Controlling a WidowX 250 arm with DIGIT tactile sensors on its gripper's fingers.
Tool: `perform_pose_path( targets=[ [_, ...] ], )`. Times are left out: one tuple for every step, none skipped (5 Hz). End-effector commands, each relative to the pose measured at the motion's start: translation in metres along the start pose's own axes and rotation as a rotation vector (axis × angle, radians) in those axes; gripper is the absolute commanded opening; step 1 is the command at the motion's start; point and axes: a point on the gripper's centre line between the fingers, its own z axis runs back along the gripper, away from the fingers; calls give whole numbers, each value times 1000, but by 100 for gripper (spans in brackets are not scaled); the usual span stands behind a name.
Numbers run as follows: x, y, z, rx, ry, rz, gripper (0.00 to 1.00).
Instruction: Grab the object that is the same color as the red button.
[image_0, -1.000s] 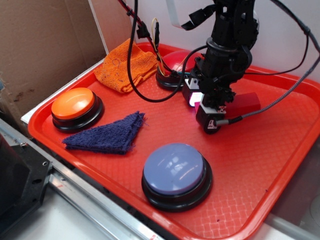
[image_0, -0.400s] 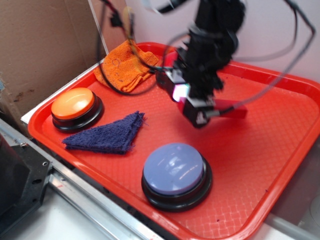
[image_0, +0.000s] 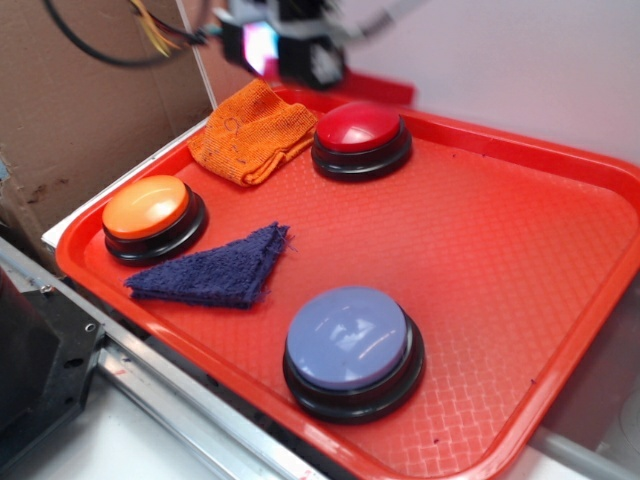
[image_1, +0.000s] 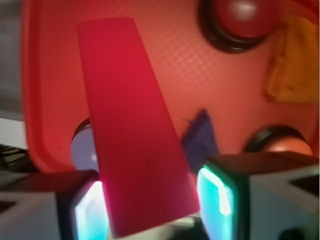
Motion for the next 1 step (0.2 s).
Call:
perform_pose_path(
  targets=[
    [-52, 4, 102, 92, -53, 229, 0]
  ],
)
